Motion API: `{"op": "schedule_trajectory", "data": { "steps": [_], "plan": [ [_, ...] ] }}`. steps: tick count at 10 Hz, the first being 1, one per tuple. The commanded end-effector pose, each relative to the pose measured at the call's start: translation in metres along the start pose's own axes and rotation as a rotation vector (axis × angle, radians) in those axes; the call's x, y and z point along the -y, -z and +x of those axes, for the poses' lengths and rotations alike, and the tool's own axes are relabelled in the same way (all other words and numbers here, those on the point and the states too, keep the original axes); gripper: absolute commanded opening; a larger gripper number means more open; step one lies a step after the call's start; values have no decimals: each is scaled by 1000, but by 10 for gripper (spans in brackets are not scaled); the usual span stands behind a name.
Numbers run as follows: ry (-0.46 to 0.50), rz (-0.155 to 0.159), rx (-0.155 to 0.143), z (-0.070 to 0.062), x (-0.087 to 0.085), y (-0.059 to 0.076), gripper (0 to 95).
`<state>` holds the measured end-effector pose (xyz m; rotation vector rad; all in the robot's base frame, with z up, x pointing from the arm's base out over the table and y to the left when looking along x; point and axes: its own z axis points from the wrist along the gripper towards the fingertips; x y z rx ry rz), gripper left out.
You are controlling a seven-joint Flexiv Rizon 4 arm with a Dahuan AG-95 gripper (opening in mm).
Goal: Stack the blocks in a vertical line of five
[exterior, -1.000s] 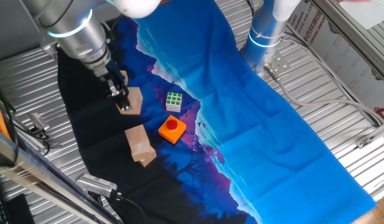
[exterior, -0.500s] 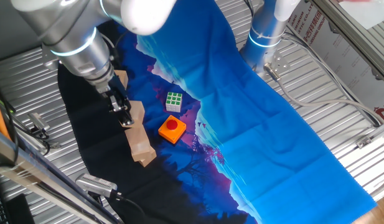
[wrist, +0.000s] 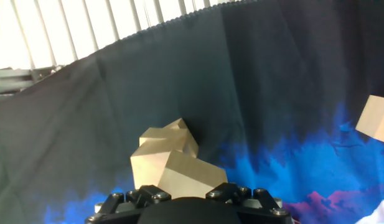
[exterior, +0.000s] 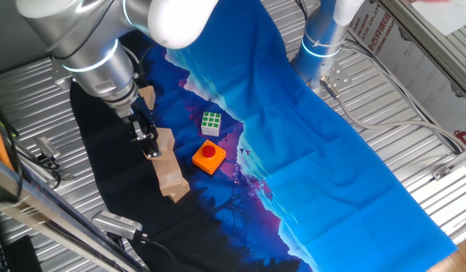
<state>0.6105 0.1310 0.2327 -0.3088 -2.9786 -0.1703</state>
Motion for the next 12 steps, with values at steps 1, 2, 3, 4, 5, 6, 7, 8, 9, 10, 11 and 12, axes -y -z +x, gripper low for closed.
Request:
{"op": "schedule_trajectory", "data": {
  "steps": [1,2,3,4,5,6,7,8,9,10,11,12],
  "plan": [
    [0,1,0,-3,-1,-3,0],
    [-1,0,0,-3,-1,-4,0],
    [0,3,1,-3,-1,-3,0],
    [-3,3,-2,-2,-1,-3,0],
    [-6,5,-4,-1,-1,-2,0],
    [-4,6,-4,-1,0,-1,0],
    [-3,7,-4,-1,0,-1,0],
    [0,7,-6,-1,0,-1,0],
    [8,9,-9,-1,0,-1,0],
    [68,30,-11,-1,0,-1,0],
    [164,85,-7,-1,0,-1,0],
    [250,129,-7,-1,0,-1,0]
  ]
}}
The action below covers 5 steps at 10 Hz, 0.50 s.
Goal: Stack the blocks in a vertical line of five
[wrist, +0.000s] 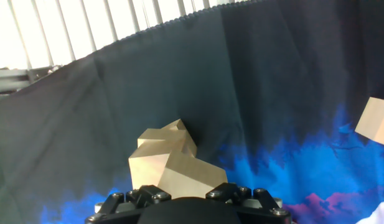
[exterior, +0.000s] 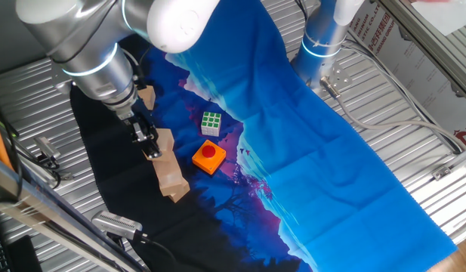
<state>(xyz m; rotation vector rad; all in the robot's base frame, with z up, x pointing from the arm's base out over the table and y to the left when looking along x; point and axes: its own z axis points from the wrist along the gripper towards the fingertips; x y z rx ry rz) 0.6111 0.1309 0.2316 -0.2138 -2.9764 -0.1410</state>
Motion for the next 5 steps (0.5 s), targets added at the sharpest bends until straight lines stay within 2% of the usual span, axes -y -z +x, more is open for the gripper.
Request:
{"op": "schedule_trajectory", "data": {
  "steps": [1,5],
  "plan": [
    [237,106,8,-1,0,0,0],
    [316,92,10,-1,0,0,0]
  ]
}}
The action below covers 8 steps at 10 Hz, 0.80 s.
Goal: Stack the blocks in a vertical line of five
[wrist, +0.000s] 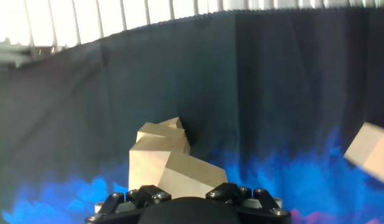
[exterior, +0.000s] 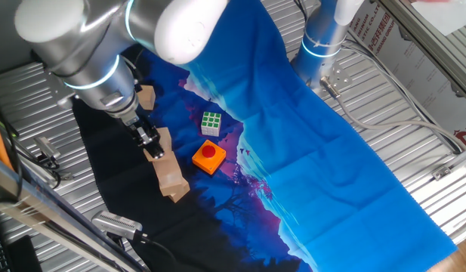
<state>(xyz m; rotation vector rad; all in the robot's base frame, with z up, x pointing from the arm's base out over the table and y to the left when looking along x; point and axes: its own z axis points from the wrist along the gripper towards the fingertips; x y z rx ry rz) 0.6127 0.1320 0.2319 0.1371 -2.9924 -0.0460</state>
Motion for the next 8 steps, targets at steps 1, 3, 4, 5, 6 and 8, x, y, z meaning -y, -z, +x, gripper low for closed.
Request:
{"op": "schedule_trajectory", "data": {
  "steps": [1,3,4,5,6,8],
  "plan": [
    [128,9,18,1,1,0,0],
    [133,11,16,1,1,0,0],
    [134,12,14,1,1,0,0],
    [135,12,13,1,1,0,0],
    [134,13,13,1,1,0,0],
    [129,15,11,1,-1,2,0]
  ]
}}
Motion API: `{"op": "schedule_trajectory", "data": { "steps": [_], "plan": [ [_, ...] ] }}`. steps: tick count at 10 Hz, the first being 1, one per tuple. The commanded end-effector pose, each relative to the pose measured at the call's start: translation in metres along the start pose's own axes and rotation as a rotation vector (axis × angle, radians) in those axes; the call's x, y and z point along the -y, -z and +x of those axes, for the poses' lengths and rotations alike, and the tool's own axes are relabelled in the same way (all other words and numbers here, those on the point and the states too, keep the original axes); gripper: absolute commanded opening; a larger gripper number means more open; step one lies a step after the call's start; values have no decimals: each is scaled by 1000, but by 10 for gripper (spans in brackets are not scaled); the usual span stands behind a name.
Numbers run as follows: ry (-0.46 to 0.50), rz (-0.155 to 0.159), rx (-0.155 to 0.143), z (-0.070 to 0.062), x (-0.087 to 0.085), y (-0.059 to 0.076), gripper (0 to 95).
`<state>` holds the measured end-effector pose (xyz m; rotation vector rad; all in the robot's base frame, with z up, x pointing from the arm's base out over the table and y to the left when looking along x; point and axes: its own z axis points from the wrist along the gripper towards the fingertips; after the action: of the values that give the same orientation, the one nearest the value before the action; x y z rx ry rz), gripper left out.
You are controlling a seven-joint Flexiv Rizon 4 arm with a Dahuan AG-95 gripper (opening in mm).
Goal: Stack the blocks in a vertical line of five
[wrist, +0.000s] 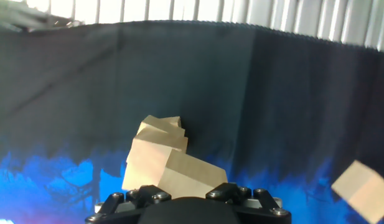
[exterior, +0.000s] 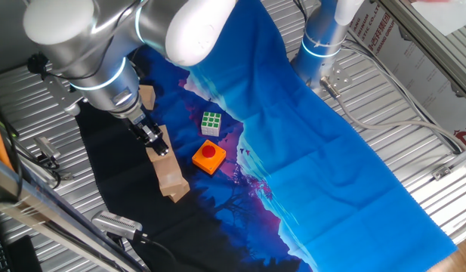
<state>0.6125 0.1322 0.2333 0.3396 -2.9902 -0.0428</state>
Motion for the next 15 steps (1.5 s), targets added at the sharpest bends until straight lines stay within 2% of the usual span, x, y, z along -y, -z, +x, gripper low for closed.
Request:
{"op": "schedule_trajectory", "data": {
  "steps": [1,4,9,15],
  "plan": [
    [-14,6,-6,-1,-5,3,0],
    [-41,11,-13,-8,-18,4,0],
    [-57,12,-13,-14,-28,0,0],
    [-62,8,-8,-18,-31,-6,0]
  ]
}}
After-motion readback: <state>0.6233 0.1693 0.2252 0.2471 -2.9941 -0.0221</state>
